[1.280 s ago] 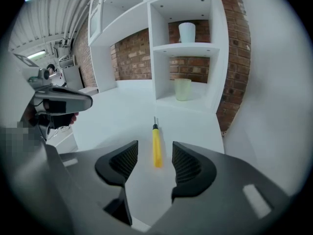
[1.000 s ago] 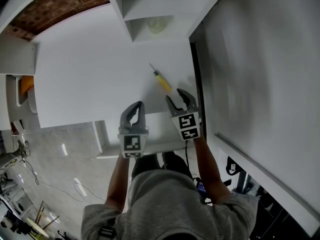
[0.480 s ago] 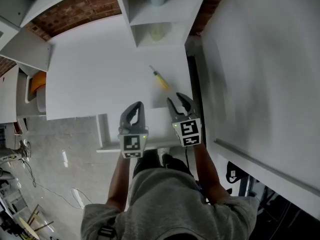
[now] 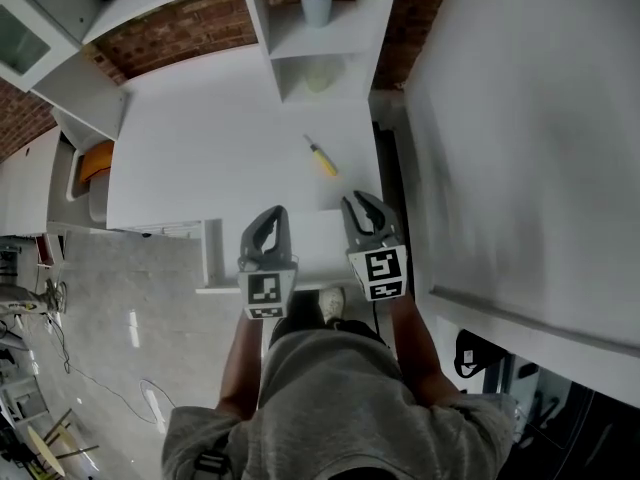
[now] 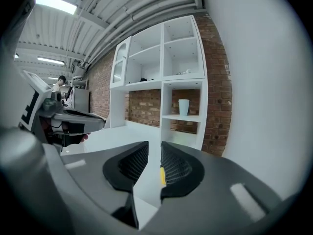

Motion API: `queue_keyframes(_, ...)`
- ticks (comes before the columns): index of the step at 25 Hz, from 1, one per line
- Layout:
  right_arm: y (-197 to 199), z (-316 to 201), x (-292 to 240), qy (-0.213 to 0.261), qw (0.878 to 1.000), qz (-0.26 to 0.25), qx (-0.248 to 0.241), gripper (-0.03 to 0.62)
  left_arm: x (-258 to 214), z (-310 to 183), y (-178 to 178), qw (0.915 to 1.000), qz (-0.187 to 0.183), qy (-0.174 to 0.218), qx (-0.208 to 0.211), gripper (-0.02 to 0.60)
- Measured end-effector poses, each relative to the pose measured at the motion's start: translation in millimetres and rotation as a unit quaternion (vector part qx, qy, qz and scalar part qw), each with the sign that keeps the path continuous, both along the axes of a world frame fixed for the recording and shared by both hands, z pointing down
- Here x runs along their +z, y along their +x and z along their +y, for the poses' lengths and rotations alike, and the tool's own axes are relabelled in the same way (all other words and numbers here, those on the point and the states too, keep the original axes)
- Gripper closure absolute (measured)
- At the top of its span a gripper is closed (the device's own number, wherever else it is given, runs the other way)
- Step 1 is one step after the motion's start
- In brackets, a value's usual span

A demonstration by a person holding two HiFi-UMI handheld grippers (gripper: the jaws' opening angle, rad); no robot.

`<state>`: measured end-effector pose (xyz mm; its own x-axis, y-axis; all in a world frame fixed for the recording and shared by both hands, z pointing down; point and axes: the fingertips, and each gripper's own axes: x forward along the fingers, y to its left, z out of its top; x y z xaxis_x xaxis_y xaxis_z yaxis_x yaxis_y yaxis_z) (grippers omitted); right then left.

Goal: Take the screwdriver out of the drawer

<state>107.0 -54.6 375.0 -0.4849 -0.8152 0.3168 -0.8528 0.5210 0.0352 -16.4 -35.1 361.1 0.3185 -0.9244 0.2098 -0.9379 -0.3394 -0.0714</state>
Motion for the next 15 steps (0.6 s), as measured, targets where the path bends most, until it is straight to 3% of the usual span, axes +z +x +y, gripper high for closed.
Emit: queue_keyframes(15, 16, 71, -18, 0.033, 0.999, -0.010, 0.006, 0.581, -28, 71, 11, 0.9996, -0.002, 0.026, -0.011, 0.571)
